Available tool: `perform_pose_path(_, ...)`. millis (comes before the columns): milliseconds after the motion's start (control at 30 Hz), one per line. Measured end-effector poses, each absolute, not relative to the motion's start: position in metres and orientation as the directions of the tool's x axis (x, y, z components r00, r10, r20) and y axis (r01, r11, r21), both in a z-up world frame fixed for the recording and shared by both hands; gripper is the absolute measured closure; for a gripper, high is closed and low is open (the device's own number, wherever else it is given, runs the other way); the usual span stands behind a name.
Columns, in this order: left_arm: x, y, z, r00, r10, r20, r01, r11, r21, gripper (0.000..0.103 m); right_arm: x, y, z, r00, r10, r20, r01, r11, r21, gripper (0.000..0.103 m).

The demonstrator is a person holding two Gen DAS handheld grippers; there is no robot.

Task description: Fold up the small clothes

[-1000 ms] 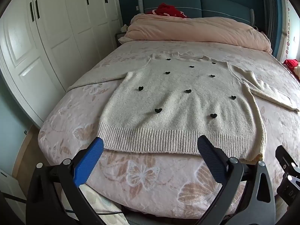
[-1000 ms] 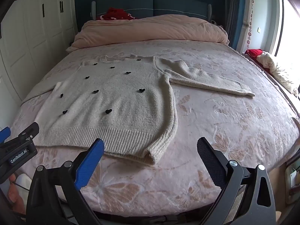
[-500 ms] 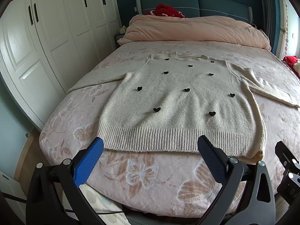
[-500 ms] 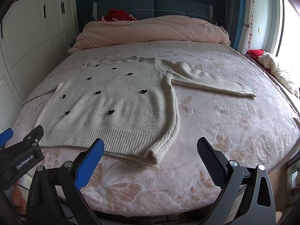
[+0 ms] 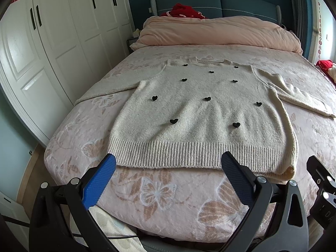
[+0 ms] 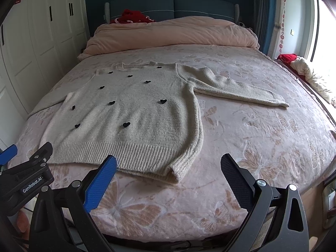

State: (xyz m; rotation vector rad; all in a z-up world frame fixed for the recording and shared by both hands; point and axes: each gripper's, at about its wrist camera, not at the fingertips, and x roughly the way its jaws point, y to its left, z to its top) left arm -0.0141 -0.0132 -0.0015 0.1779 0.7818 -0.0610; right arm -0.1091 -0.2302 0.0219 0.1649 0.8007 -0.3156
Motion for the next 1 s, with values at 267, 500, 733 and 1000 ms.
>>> perform_pose_path(267, -0.0145, -0.0165, -0.0023, 0.711, 0.015, -0.703, 0.123, 0.982, 0.146, 0.005, -0.1097, -0.2310, 0.0213, 0.654, -0.207, -0.728, 0.336, 0.941, 0.034, 0.005)
perform_pose_path(500, -0.0161, -0.0182, -0.0029, 0.712, 0.016, -0.702, 0.122, 0.982, 0.146, 0.005, -0.1095, -0.2303, 0.0214, 0.654, -0.201, -0.729, 0.332, 0.942, 0.039, 0.005)
perform_pose_path(733, -0.0154, -0.0180, -0.0034, 0.711, 0.018, -0.703, 0.121, 0.982, 0.147, 0.005, -0.1096, -0.2312, 0.0217, 0.655, -0.197, -0.730, 0.331, 0.943, 0.042, 0.005)
perform_pose_path(1000, -0.0159, -0.0186, -0.0037, 0.712, 0.019, -0.702, 0.120, 0.982, 0.149, 0.005, -0.1092, -0.2304, 0.0220, 0.655, -0.194, -0.730, 0.329, 0.943, 0.044, 0.005)
